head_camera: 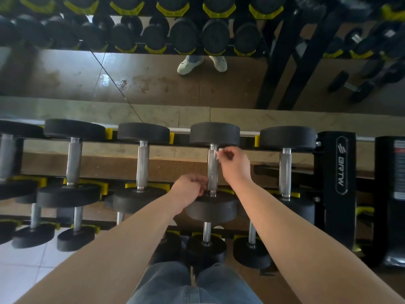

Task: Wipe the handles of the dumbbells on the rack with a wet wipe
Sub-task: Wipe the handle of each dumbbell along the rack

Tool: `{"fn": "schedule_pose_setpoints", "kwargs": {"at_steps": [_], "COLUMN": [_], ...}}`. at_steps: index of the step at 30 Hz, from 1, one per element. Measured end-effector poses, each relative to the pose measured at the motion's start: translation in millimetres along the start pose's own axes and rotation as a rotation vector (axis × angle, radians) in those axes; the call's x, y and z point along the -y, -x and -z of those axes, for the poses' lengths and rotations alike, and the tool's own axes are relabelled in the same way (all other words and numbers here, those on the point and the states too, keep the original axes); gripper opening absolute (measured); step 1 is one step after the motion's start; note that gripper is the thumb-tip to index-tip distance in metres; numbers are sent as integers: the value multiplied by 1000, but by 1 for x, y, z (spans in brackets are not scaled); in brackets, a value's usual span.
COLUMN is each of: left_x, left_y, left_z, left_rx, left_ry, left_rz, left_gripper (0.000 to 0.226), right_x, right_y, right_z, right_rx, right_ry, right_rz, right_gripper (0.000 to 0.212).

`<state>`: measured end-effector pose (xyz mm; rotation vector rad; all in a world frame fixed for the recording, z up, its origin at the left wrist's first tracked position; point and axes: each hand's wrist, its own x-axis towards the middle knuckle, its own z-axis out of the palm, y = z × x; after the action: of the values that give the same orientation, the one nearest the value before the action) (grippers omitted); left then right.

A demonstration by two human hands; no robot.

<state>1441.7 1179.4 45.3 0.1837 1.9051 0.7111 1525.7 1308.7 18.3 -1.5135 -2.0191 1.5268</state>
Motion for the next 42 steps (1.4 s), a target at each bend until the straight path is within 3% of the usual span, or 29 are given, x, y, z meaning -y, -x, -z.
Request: {"fn": "schedule_pose_setpoints", "kwargs": {"at_steps": [4,11,17,20,27,29,33,35,37,40,42], "left_x": [0,0,0,-5,2,0,-3,1,4,5,6], "left_y": [-1,-3,-8,-15,-18,-21,-24,-25,-26,-25,-25], "left_z": [-2,-9,-7,-6,-13,-10,-5,-4,-4,-3,-4], "left_rx": [-13,-74,-50,-53,-81,-80,-70,-70,-70,-44,-19], "left_ry": [-55,-114,-113,-105,-135,-87,-7,17,41,35,23], "left_rz": [-18,-37,-15,5,-28,7,97,113,109,71,49], "left_gripper": [27,40,45,41,41,40,34,31,29,31,34], "right_x": [1,-33,-13,-4,-32,-29,-13,-10,-17,-35,-41], "right_y": [2,40,6,-1,28,20,-9,-14,-8,10,14], "right_z": [1,7,-5,-5,8,6,-2,-2,2,10,13], "right_rx": [6,260,14,-22,387,352,115,95,155,442,553], "right_ry": [47,337,38,41,460,394,0,-5,82,365,432], "right_rz": [25,-82,-115,-67,-119,-134,-203,-154,-91,-80,-107], "right_gripper": [16,8,18,18,12,12,19,21,21,15,14]}}
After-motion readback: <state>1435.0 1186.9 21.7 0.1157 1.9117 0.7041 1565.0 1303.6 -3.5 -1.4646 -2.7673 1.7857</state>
